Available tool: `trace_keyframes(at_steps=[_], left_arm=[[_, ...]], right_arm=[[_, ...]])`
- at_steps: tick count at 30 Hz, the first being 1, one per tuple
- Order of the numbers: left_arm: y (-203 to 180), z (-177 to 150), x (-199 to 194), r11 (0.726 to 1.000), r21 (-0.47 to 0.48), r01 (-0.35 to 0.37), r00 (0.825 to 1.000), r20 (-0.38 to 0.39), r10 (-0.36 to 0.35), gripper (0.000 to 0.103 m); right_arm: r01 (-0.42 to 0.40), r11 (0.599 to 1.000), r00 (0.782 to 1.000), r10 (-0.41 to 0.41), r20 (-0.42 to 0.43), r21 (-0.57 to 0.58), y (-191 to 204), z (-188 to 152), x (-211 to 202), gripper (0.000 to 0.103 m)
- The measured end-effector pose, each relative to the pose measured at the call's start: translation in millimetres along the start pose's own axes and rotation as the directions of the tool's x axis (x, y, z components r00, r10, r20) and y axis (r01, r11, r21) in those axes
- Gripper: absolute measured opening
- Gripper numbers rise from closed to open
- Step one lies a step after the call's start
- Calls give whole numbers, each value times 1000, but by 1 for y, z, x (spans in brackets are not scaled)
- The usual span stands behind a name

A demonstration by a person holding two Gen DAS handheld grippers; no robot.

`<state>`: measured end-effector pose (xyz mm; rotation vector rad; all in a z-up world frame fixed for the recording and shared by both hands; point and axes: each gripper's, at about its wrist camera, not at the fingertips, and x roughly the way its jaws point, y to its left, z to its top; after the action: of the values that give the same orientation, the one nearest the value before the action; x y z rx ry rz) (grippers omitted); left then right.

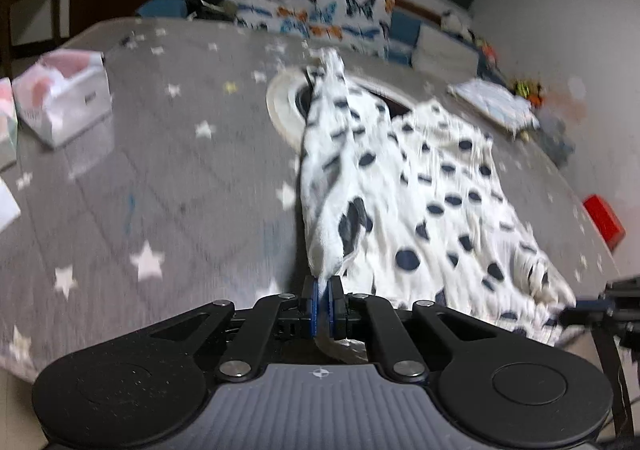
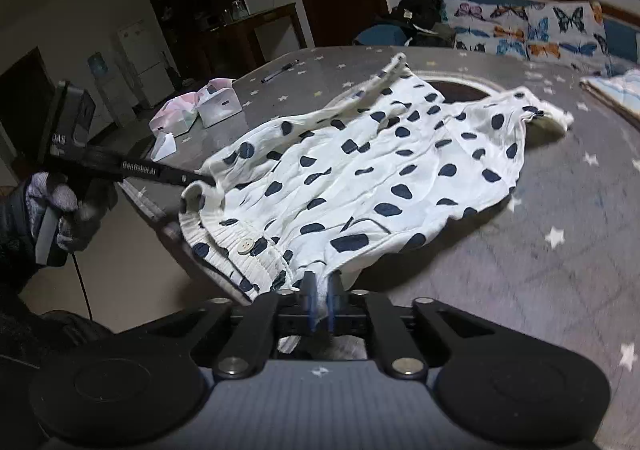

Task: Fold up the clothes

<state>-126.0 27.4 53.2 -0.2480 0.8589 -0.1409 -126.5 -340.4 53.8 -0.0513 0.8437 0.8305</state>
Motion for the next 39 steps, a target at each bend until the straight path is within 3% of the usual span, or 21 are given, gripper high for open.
trace_keyframes(at_steps=[3, 5, 7, 9, 14, 22, 26, 32, 36, 39], left_arm=[[2, -1, -5, 1000, 13, -8, 1000, -5, 8, 10], [3, 3, -10, 999, 28, -17, 1000, 8, 16, 20], [3, 9, -15, 998, 47, -35, 999, 32, 34, 41], [5, 16, -16, 997, 52, -54, 997, 51, 52, 48], [9, 30, -10, 997, 26, -75, 995, 72, 73, 48], [-6, 50, 24, 999, 46, -17, 998, 56, 14, 51], [-16, 58, 45, 998, 65, 2, 1000, 30, -4, 52], [-19, 66, 67, 997, 70, 12, 1000, -3, -12, 52], [-13, 70, 74, 998, 55, 6, 1000, -15, -6, 52], [-8, 73, 78, 999, 43, -2, 1000, -23, 3, 53]], right_arm=[[2, 1000, 1000, -2, 3, 11, -8, 3, -8, 12], [4, 1000, 1000, -4, 5, 19, -13, 4, -12, 16], [34, 999, 999, -35, 23, 32, -23, 10, -18, 19], [80, 996, 996, -82, 45, 44, -34, 18, -22, 24], [197, 977, 975, -204, 89, 84, -73, 43, -16, 25], [339, 921, 927, -362, 101, 192, -153, 102, 22, 32], [376, 903, 913, -399, 79, 209, -185, 130, 49, 32], [396, 902, 914, -405, 13, 173, -214, 163, 101, 32], [416, 894, 909, -415, -42, 168, -235, 172, 131, 32], [453, 878, 892, -449, -63, 154, -248, 175, 146, 31]])
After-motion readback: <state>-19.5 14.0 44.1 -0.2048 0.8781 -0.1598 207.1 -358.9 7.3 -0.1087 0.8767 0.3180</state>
